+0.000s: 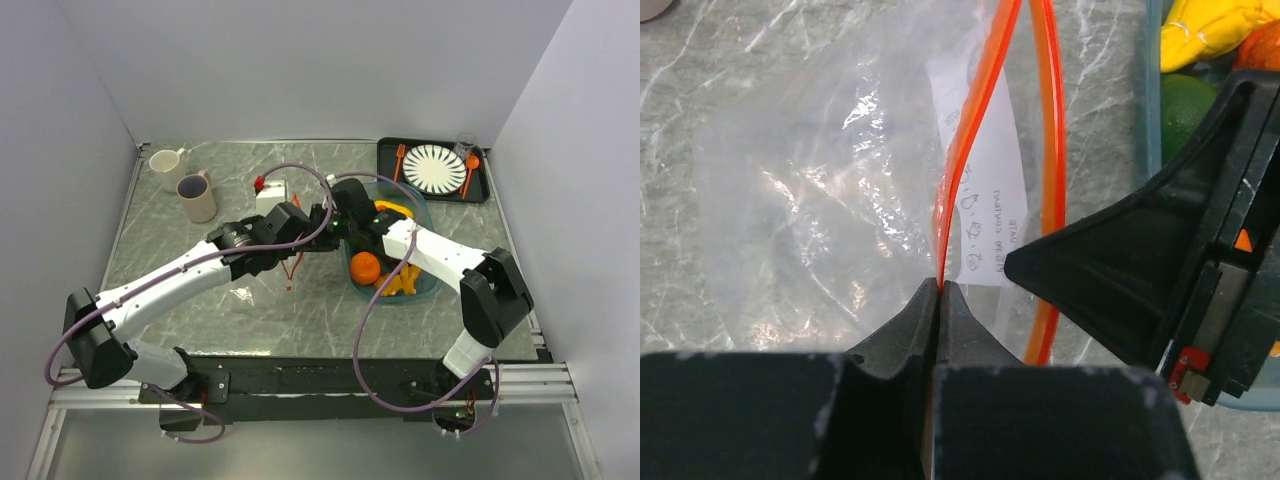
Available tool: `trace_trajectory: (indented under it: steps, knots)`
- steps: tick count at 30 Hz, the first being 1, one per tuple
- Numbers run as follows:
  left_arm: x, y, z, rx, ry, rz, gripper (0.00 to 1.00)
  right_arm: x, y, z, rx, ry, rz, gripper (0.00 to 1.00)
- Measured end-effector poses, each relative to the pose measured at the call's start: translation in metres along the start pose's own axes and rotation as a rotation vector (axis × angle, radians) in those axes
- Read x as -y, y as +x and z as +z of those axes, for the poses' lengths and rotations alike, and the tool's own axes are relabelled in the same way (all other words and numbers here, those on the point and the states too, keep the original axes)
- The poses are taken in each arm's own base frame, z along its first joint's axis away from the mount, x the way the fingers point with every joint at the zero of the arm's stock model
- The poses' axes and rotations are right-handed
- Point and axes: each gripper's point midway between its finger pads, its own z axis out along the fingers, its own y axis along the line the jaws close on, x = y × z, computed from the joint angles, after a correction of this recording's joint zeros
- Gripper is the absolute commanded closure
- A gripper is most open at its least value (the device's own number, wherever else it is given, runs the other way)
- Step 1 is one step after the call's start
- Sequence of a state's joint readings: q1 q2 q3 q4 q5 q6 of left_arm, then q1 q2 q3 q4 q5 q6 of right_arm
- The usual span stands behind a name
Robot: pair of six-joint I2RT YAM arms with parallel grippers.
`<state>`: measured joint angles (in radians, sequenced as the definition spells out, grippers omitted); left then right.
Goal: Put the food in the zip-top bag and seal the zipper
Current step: Open the zipper of the food storage bag.
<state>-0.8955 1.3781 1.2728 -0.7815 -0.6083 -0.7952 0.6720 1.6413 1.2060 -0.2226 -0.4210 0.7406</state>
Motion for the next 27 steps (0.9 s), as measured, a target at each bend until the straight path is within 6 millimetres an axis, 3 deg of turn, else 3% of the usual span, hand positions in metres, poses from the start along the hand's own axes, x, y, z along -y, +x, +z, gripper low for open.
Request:
trace_trajectory:
  steps: [5,12,15,21,24,25,27]
  knots:
    - [-0.012,-0.006,0.003,0.006,-0.027,-0.023,0.99,0.014,0.001,0.005,0.001,0.055,0.005,1.0]
    - [-0.076,-0.034,-0.006,0.069,-0.123,-0.145,0.99,0.034,0.002,0.009,0.016,0.141,0.021,1.0]
    - [-0.085,-0.038,-0.012,0.08,-0.111,-0.178,0.99,0.032,0.002,0.012,0.017,0.134,0.022,0.97]
    - [-0.082,-0.027,-0.005,0.049,-0.085,-0.166,0.99,0.036,0.006,0.011,0.009,0.158,-0.001,0.77]
    - [-0.08,-0.024,0.0,0.039,-0.084,-0.165,0.99,0.044,0.007,0.007,0.009,0.202,-0.012,0.53]
    - [-0.079,-0.022,0.002,0.033,-0.083,-0.164,0.99,0.046,0.007,0.003,0.011,0.222,-0.02,0.4]
    - [-0.076,-0.02,0.007,0.026,-0.077,-0.165,0.99,0.048,0.004,-0.005,0.028,0.249,-0.031,0.28]
